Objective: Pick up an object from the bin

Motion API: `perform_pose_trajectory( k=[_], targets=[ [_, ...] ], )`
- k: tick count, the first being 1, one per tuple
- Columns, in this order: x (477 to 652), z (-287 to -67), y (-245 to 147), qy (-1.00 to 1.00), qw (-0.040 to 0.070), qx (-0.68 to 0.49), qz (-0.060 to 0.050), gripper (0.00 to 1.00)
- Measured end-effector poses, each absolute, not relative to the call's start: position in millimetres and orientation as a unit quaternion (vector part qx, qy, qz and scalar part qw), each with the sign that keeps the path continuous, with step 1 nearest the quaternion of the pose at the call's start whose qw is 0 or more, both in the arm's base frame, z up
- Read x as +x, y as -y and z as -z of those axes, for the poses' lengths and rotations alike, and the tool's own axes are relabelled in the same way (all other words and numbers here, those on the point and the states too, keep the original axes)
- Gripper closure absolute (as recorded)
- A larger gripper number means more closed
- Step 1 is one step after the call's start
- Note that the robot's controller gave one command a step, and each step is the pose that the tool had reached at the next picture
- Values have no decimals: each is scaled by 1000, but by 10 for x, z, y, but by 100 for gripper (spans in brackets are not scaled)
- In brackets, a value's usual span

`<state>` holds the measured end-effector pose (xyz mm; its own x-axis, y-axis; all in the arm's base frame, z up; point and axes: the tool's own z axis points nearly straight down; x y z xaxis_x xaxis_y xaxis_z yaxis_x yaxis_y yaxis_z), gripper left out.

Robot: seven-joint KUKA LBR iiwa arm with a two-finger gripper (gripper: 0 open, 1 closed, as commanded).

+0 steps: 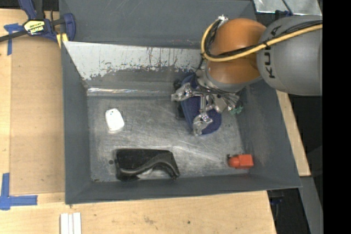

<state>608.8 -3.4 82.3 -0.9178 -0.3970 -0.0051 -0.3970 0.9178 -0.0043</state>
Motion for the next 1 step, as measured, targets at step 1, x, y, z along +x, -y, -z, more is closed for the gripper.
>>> perform_pose_trajectory(
  k=[1],
  targets=[
    [6231,-839,769,-972,2,-236,2,0]
  ],
)
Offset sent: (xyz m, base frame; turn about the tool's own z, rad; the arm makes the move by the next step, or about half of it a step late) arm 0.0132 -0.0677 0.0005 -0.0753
